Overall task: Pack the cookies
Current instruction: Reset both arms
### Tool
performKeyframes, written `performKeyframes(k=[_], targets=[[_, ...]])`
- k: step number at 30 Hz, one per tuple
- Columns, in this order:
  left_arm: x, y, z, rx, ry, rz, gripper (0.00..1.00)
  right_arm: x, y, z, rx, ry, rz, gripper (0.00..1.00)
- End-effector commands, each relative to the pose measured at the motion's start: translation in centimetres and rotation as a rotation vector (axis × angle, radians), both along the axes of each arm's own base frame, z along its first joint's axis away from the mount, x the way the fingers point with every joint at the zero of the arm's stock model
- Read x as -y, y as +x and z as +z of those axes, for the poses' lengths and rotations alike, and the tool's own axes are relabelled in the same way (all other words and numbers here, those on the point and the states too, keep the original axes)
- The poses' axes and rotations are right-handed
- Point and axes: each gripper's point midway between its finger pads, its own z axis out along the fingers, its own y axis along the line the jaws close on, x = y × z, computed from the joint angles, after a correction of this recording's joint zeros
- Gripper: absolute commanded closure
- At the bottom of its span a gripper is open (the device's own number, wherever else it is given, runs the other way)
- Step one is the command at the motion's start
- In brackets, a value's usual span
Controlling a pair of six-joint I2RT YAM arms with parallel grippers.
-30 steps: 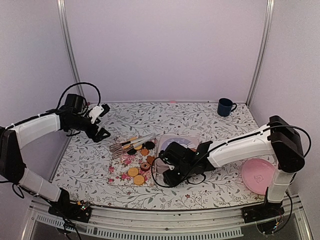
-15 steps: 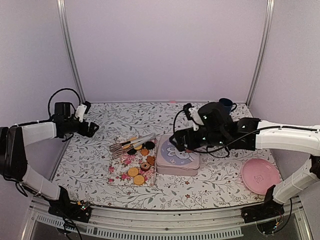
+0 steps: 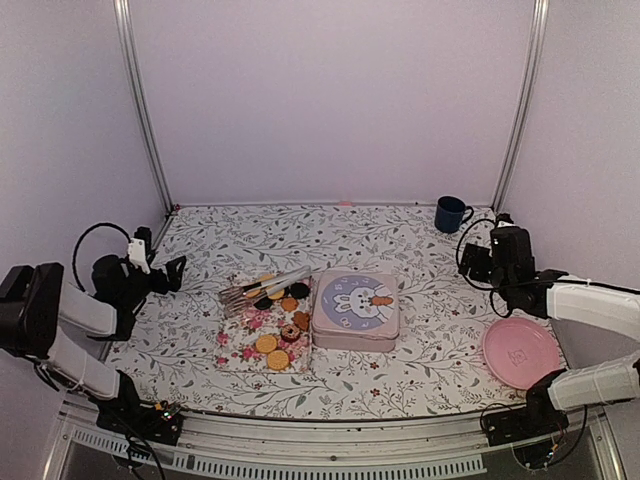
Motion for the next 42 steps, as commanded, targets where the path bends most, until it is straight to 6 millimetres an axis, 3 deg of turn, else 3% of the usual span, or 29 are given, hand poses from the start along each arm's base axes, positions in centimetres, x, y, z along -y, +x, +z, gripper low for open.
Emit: performKeyframes(k=[1,4,5,10,13,17,19,21,25,28,34,42], targets=[[-0.4,1.1,4.4,0.218,0.02,0.04,0.01,3.2,0.8,3.5,0.239,-0.125,-0.094,0.01],[0.4,1.2,2.8,0.19,0.062,0.053,0.01,4.8,1.4,3.2,0.255,-0.231,-0.118,0.01],[0.4,1.1,3.6,0.242,0.07,0.062,0.01,5.3,1.5,3.0,0.266,-0.248,-0.129,0.01],[0.1,1.7,2.9,0.191,0.065,0.089,0.01,6.5,1.4,4.1,0.455,-0.242,-0.071,0.01],[0.2,1.7,2.9,0.197,0.07,0.092,0.01,7.9,2.0,2.4,0.449,-0.26,-0.061,0.01],[0.6,1.2,3.1,0.215,0.079,0.066,0.01,8.6,2.4,1.6,0.48,-0.267,-0.021,0.01],[1.1,0.2,3.6,0.256,0.087,0.039,0.01,9.0,2.0,0.6,0.487,-0.242,-0.009,0.01],[1.6,-1.4,4.4,0.323,0.097,0.015,0.01,9.3,1.5,1.2,0.545,-0.225,-0.013,0.01],[2.3,-4.0,5.3,0.407,0.11,-0.014,0.01,8.9,3.1,0.2,0.478,-0.204,0.037,0.01],[2.1,-3.1,4.8,0.373,0.113,0.005,0.01,8.8,3.2,0.2,0.474,-0.204,0.042,0.01],[1.0,1.3,3.2,0.22,0.097,0.061,0.01,8.8,3.1,0.3,0.478,-0.205,0.041,0.01],[1.3,0.6,3.5,0.248,0.099,0.046,0.01,8.8,3.1,0.3,0.478,-0.205,0.041,0.01]])
